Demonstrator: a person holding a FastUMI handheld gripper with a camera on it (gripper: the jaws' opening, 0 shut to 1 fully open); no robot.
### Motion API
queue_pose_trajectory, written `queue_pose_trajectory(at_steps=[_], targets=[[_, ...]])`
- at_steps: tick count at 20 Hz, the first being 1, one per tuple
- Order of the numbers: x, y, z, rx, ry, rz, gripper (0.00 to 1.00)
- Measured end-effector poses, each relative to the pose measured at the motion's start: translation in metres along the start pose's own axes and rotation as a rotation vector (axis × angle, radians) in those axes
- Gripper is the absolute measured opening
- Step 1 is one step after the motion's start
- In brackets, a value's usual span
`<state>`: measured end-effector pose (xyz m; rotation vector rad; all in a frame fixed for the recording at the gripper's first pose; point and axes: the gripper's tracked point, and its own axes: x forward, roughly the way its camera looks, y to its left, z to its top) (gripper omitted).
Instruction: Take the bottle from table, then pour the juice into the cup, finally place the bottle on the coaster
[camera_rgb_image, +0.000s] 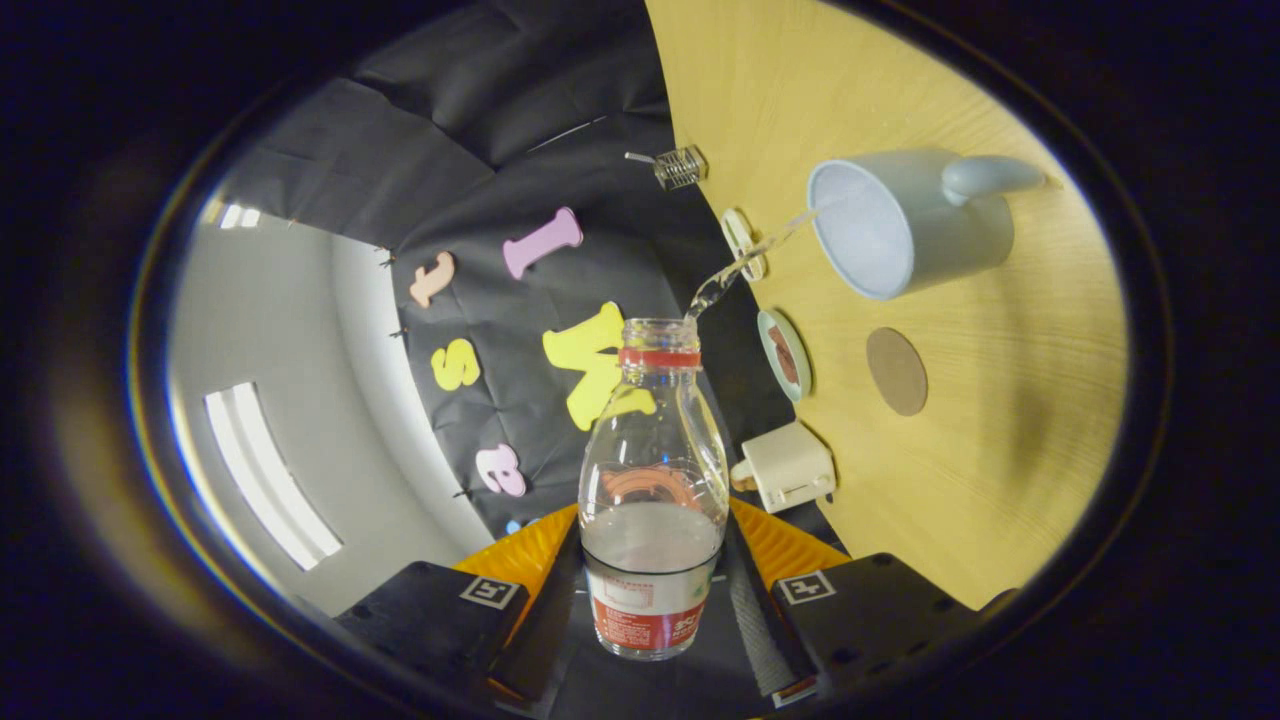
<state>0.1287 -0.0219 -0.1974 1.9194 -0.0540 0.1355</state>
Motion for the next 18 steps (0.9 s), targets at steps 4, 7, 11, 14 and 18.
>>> queue_pose_trajectory(at_steps=[4,7,11,14,18], targets=[[0.002,0.001,-0.001,0.008,-0.001,-0.001,0.78],[0.003,0.001,-0.002,0.021,0.004,0.003,0.78],[0.005,0.003,-0.01,0.058,0.013,0.01,0.79],[0.005,0.003,-0.011,0.091,0.018,0.002,0.79],[0.009,0.002,-0.01,0.114,0.018,0.002,0.79]])
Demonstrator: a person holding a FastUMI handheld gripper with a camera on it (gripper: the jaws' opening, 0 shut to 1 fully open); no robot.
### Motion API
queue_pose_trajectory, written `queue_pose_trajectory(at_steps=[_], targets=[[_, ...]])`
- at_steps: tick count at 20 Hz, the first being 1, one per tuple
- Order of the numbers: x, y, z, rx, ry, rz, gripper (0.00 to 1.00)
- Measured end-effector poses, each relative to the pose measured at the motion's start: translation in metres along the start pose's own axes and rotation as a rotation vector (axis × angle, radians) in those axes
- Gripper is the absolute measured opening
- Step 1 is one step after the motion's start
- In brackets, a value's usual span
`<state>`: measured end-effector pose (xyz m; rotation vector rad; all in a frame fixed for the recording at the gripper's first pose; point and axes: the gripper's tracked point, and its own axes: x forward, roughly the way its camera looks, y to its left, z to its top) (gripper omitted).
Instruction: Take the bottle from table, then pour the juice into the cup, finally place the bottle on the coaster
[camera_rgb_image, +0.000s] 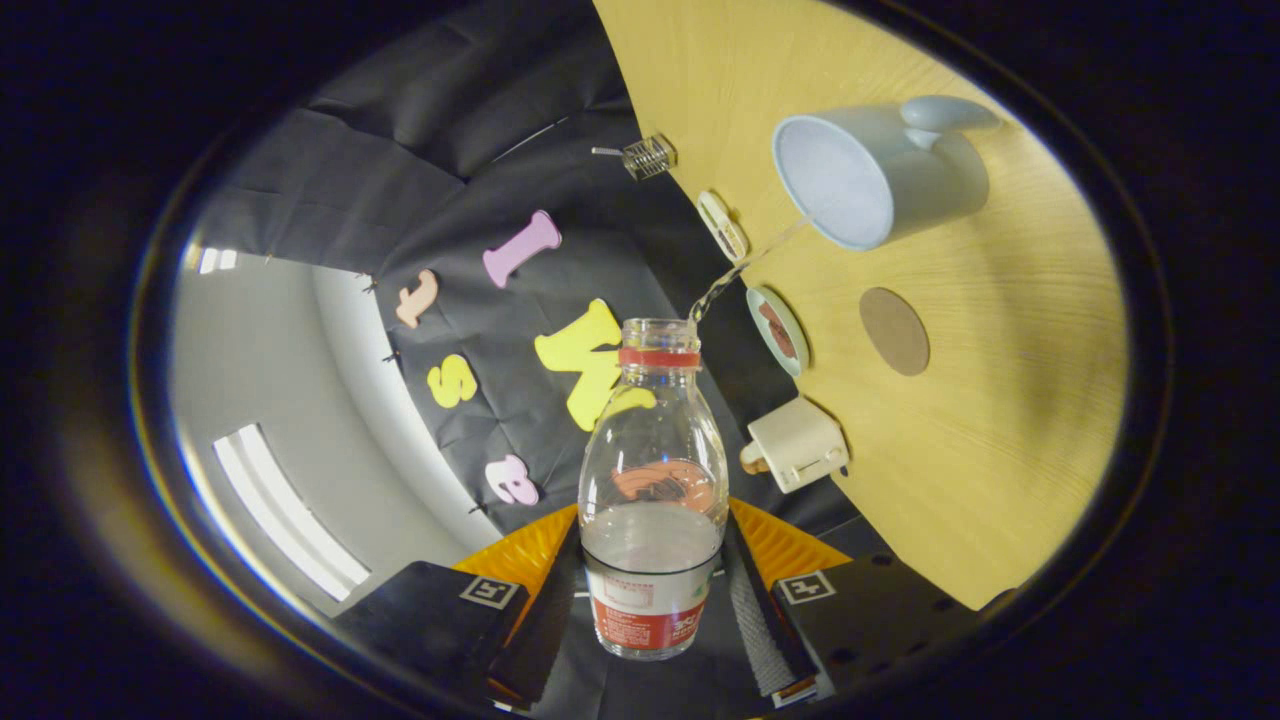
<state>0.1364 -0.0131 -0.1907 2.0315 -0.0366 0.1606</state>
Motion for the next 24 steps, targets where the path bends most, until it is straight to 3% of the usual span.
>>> queue_pose_trajectory(at_steps=[13,24], targets=[[0.001,0.049,-0.009,0.07,0.005,0.078,0.79],[-0.002,0.043,0.009,0.094,-0.034,0.057,0.79]])
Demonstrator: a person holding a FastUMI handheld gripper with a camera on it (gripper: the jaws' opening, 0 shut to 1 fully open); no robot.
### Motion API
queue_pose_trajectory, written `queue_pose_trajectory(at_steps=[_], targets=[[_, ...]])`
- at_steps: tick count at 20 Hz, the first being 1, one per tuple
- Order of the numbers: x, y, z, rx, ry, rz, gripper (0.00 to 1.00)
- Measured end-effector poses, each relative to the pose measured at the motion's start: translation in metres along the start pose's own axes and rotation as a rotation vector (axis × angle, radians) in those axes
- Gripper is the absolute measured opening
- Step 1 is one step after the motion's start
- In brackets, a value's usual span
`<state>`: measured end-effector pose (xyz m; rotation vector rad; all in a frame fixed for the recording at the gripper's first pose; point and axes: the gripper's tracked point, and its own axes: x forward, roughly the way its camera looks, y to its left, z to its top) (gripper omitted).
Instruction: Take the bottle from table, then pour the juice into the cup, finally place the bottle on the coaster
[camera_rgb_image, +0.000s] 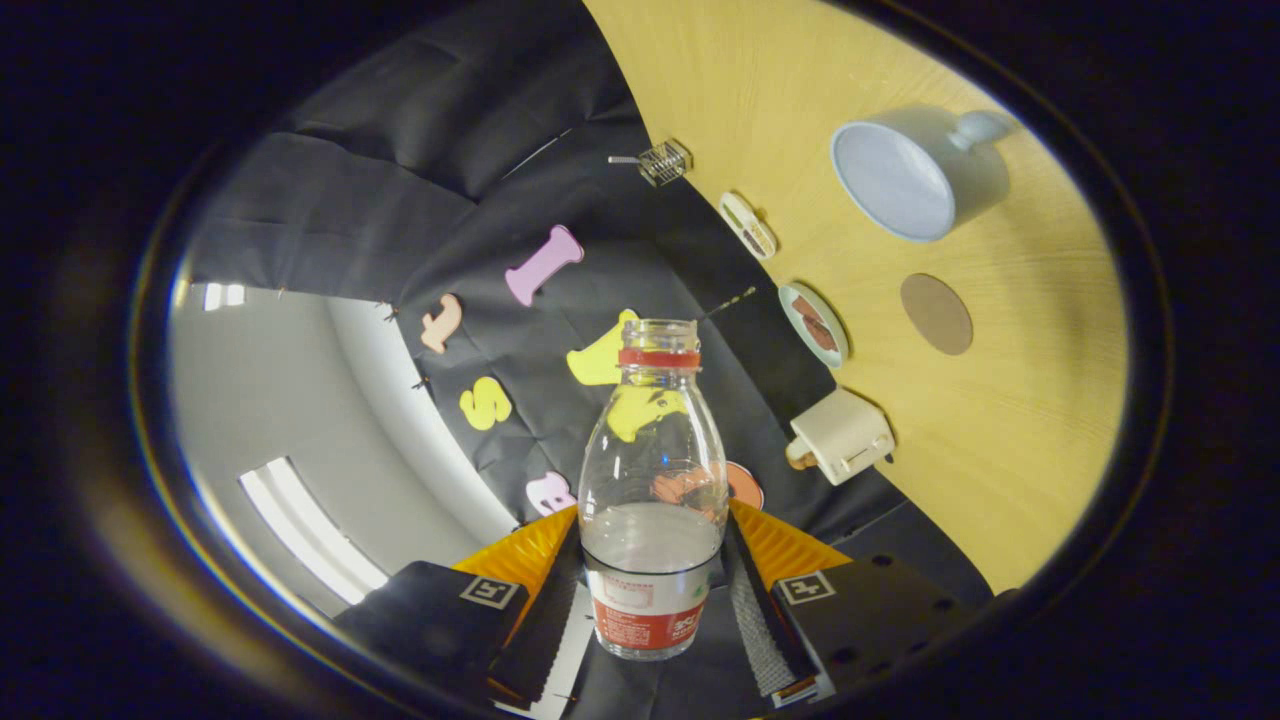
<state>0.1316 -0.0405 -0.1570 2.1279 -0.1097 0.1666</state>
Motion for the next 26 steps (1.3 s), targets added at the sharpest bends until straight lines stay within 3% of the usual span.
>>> queue_pose_trajectory(at_steps=[6,11,17,26], targets=[[-0.01,-0.042,0.031,0.045,-0.076,-0.074,0.79],[-0.008,-0.029,0.019,-0.065,-0.065,-0.052,0.79],[-0.014,-0.017,0.013,-0.365,-0.022,-0.025,0.78],[-0.024,0.007,-0.011,-1.08,0.006,-0.079,0.79]])
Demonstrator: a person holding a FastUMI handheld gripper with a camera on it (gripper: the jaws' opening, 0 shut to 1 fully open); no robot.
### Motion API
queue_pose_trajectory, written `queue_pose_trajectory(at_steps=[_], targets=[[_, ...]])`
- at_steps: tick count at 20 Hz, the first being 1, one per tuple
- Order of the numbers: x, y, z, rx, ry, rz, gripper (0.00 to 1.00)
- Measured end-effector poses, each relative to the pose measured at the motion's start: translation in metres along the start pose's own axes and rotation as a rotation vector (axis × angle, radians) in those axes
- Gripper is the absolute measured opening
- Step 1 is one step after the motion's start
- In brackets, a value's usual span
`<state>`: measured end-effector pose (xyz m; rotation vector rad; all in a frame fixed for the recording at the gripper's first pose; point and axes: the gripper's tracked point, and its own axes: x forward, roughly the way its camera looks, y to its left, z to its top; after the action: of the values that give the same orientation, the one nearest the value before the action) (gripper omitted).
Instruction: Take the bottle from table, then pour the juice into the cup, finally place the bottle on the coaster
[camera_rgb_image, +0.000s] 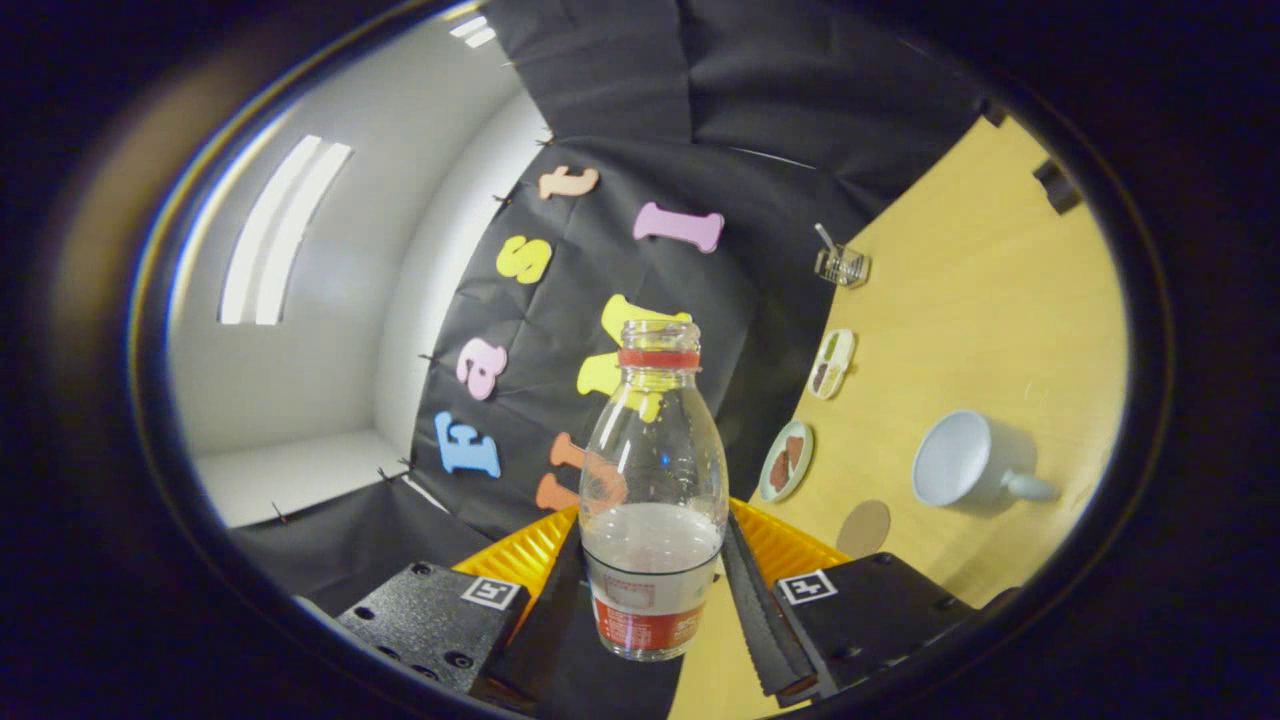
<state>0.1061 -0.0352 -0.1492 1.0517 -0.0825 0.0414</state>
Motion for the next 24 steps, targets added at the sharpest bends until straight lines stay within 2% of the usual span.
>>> queue_pose_trajectory(at_steps=[9,14,18,24], targets=[[-0.008,0.026,0.033,-0.562,-0.022,-0.068,0.79],[0.012,0.03,0.03,-0.801,-0.002,-0.088,0.79],[0.03,0.031,0.011,-0.919,0.038,-0.083,0.8],[0.066,0.0,-0.026,-1.021,0.082,-0.06,0.81]])
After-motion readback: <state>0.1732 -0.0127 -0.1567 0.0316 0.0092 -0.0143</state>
